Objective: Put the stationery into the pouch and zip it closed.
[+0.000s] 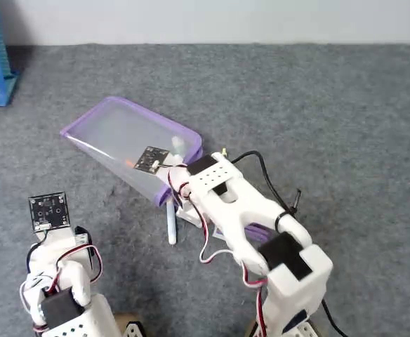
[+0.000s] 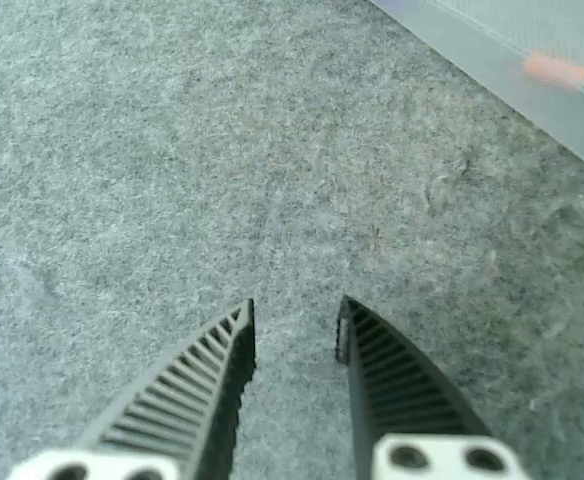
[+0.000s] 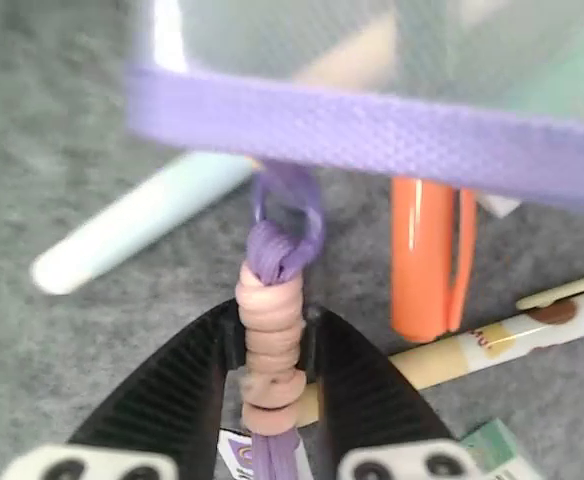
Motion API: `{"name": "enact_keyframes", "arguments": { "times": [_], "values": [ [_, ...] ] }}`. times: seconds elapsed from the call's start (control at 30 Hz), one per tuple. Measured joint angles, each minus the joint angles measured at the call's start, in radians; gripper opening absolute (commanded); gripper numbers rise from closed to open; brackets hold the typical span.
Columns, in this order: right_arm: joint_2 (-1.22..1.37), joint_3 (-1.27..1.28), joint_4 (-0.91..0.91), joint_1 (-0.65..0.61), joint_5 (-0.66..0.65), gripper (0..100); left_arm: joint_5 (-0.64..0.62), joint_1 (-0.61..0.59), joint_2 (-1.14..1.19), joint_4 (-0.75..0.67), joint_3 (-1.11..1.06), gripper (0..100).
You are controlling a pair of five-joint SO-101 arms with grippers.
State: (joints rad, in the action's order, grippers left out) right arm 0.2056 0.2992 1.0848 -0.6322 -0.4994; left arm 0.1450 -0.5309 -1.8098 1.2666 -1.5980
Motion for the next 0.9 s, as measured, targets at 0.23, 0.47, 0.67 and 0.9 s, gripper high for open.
{"name": "enact_keyframes", "arguments": {
  "times": [0.23,0.47,0.67,0.9],
  "values": [
    [-0.275,0.071,0.035,-0.029,0.051,0.9,-0.044,0.000,0.000,0.000,0.037,14],
    [-0.528,0.101,0.035,-0.031,0.104,0.9,-0.164,0.163,0.000,0.000,0.086,28],
    [-0.620,0.101,0.051,-0.072,0.114,0.9,-0.219,0.325,0.000,0.000,0.103,28],
    [-0.664,0.101,0.094,-0.138,0.127,0.9,-0.293,0.397,0.000,-0.087,0.103,28]
  ]
}}
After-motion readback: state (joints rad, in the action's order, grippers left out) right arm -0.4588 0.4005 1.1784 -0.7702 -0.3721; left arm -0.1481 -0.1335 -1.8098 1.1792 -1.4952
